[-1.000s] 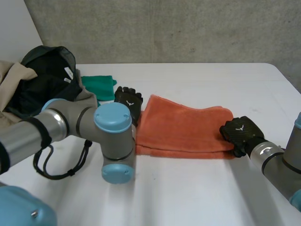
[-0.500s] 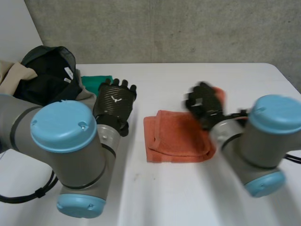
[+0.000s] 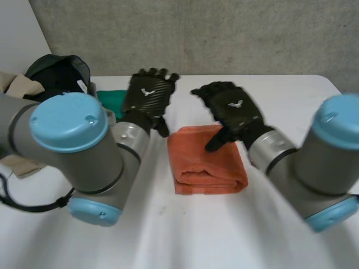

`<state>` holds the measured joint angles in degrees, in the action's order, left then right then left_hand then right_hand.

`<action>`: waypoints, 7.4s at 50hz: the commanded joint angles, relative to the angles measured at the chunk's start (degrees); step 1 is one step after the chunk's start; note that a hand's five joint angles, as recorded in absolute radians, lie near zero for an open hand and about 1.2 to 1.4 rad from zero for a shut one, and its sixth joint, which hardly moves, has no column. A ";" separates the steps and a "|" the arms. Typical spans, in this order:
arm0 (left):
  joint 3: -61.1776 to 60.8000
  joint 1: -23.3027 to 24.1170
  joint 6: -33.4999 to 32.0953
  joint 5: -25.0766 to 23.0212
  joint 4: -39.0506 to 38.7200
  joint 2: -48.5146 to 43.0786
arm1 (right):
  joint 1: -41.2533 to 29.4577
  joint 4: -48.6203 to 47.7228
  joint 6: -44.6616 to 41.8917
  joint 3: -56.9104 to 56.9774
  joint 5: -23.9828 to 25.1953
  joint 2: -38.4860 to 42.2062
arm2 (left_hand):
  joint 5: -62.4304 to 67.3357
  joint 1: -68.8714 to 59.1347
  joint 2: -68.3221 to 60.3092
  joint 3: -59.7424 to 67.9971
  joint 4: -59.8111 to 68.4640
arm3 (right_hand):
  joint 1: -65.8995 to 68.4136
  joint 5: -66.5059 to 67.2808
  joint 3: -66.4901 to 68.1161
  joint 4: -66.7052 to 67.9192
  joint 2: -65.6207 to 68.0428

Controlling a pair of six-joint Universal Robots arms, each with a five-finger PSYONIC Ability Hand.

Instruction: Fold the laundry.

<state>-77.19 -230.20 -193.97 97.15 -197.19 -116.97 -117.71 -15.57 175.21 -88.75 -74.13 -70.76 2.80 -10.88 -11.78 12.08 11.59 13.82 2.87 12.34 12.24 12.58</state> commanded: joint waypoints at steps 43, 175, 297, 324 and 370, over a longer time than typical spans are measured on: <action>6.18 3.71 -0.36 -6.34 19.74 2.00 | 11.80 8.89 6.01 -9.24 -8.57 3.53 | -1.58 -0.34 0.56 -0.86 -0.37 | 6.02 6.97 7.50 7.60 7.26; 8.46 -22.30 -7.19 -10.57 9.99 2.28 | 25.08 -14.32 -23.24 -11.08 20.25 -3.32 | -1.41 -0.51 0.39 -0.69 -0.20 | -3.82 -2.87 -2.34 -2.24 -2.58; -4.90 -11.41 -2.11 -13.21 4.63 4.23 | 14.72 17.32 -17.10 -9.69 6.81 -8.87 | -2.59 0.67 1.57 -1.87 -1.38 | -3.82 -2.87 -2.34 -2.24 -2.58; 16.19 -24.76 -20.21 2.07 -9.96 -10.13 | 3.19 1.68 -16.12 -10.21 -6.29 0.81 | 67.20 -69.12 -68.22 67.92 68.41 | 66.18 67.13 67.66 67.76 67.42; -8.93 -13.62 -20.49 -15.40 -3.99 -2.83 | 10.57 17.14 -22.54 -12.06 3.64 -8.33 | -2.25 0.33 1.23 -1.53 -1.04 | 66.18 67.13 67.66 67.76 67.42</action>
<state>-83.03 -249.26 -217.69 83.50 -204.28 -121.16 -109.66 -3.25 153.22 -100.53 -75.06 -75.26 2.72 -11.27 -11.43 11.81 11.30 52.46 58.67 67.92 68.71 67.19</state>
